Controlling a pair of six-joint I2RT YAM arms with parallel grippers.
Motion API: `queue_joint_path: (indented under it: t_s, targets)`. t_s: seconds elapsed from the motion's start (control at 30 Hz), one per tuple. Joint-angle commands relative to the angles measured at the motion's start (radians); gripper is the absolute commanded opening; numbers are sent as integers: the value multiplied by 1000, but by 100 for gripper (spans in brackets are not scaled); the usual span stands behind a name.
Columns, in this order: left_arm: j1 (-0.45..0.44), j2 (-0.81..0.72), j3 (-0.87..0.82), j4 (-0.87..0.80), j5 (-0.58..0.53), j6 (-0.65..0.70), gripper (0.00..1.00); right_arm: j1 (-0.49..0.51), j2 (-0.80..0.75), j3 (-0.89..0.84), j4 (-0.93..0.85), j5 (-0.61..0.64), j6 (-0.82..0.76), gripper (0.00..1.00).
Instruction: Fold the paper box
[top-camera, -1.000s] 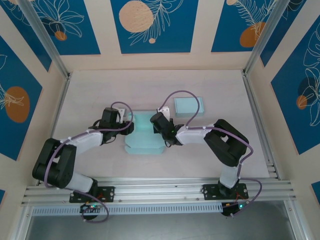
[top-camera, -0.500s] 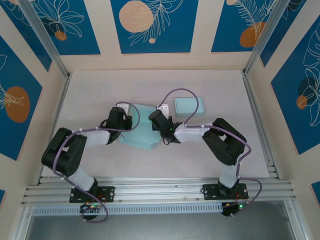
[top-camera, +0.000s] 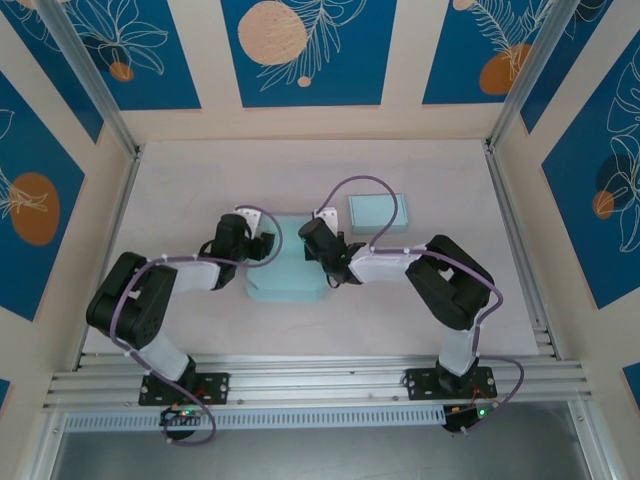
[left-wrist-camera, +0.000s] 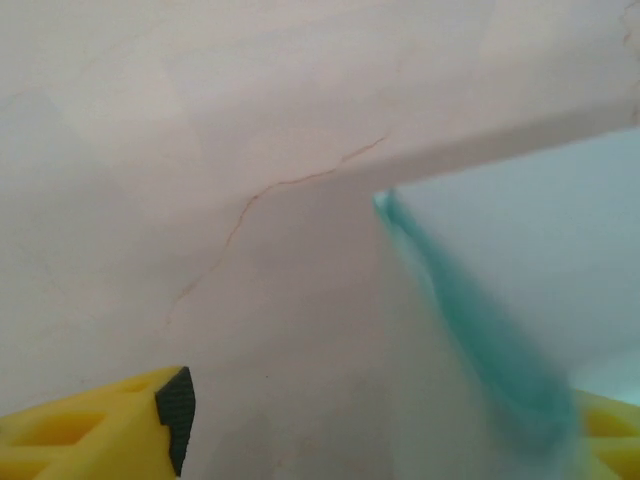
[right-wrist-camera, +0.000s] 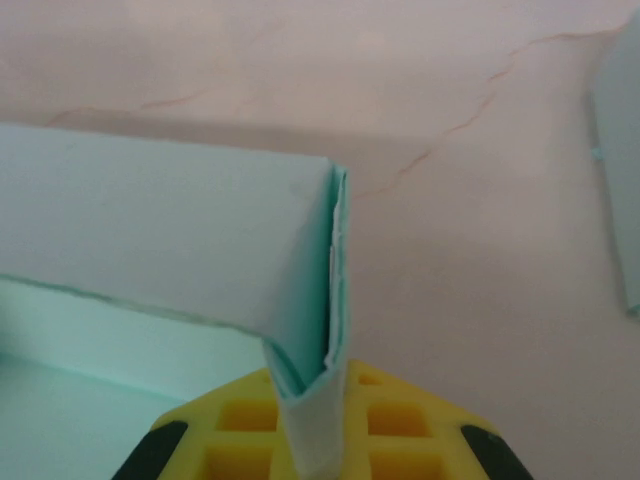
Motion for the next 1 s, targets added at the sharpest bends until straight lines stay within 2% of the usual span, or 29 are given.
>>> queue_joint_path:
  t_s: [0.0,0.07,0.2,0.27,0.33,0.43,0.6,0.8,0.97]
  targets:
    - [24,-22,34,39,30,-3,72,22,3,7,-1,-95,-29,0]
    - [37,-21,44,28,52,-11,67,23,1,7,1,-99,-35,0]
    - [59,-19,58,1,80,-34,40,22,-3,10,-2,-100,-39,0]
    - [60,-23,56,-17,89,-37,32,22,-3,14,-9,-100,-39,0]
    - [59,-32,46,-41,100,-43,19,22,-5,24,-31,-96,-32,0]
    - [56,-62,28,-77,94,-66,6,22,-9,56,-97,-105,-21,0]
    - [29,-131,53,-268,39,-191,0,15,2,137,-251,-126,-16,0]
    - [22,-191,99,-524,62,-339,0,8,44,215,-431,-143,-30,14]
    - [21,-252,77,-580,57,-384,0,5,91,272,-559,-138,-27,20]
